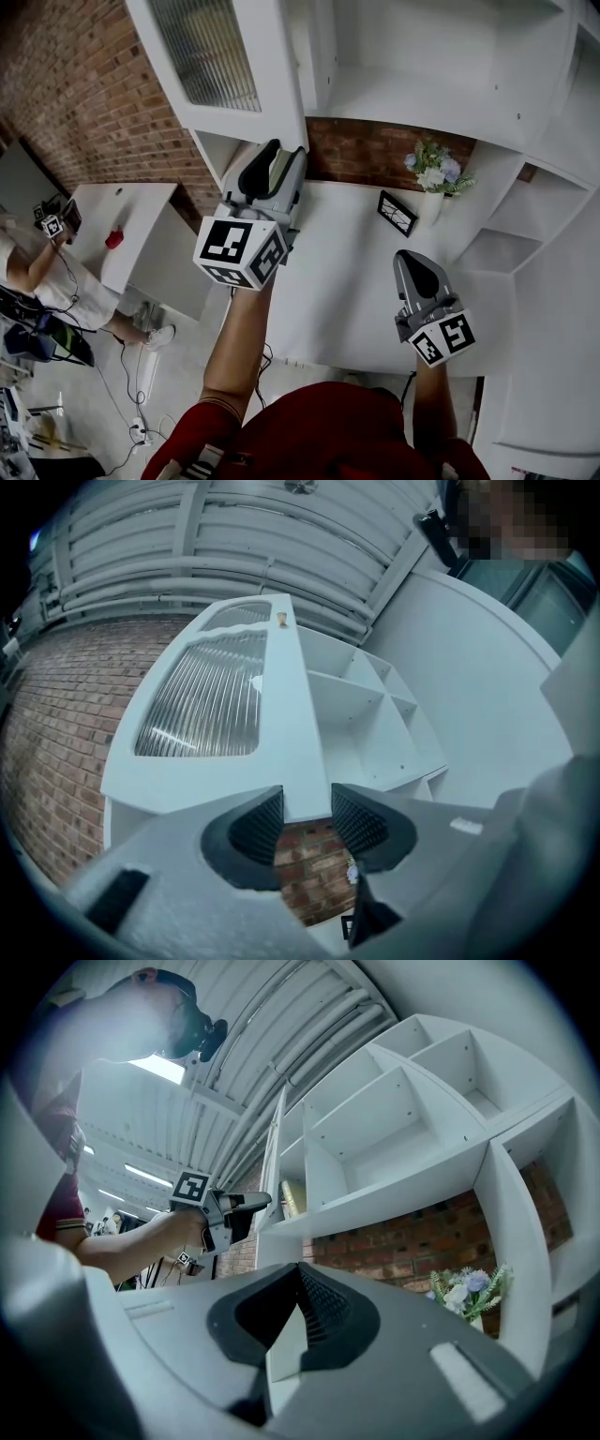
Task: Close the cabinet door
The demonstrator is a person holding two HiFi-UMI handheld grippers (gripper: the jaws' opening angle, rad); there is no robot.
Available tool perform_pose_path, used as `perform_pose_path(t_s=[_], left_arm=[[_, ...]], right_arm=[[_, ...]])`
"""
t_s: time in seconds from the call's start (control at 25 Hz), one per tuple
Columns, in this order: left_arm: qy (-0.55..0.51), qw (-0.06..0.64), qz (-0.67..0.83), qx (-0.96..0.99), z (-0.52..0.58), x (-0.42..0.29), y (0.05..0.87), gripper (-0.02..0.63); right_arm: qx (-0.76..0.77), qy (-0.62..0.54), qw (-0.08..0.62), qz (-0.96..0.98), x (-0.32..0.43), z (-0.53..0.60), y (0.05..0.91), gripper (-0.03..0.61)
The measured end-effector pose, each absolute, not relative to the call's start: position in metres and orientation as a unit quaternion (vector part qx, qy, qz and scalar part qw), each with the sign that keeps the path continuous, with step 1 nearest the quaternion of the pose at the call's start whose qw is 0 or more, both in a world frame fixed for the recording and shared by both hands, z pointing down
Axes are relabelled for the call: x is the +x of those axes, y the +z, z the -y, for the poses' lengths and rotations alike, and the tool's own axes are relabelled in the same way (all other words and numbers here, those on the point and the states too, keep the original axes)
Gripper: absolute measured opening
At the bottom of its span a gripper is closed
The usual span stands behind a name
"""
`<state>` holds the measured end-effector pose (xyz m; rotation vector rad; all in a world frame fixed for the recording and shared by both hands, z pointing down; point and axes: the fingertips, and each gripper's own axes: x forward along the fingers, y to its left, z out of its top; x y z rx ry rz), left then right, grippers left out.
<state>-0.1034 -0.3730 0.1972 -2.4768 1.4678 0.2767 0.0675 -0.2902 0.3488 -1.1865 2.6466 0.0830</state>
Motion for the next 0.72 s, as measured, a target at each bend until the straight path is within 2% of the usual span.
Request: perform_pose_path(t_s=[0.4, 0.72], left_arm=[[0.090, 0.125, -0.513, -0.844, 0.404, -0.096, 0.199, 0.121], [0.089, 0.124, -0.516, -0.843, 0.424, -0.091, 0.198, 0.120]], right_arm=[[-0.406, 0.024, 0.119, -0.906, 0.068, 0.308, 0.354, 0.014], [-0.418, 0.015, 0.117, -0.901, 0.076, 0.315, 0.362, 0.013]])
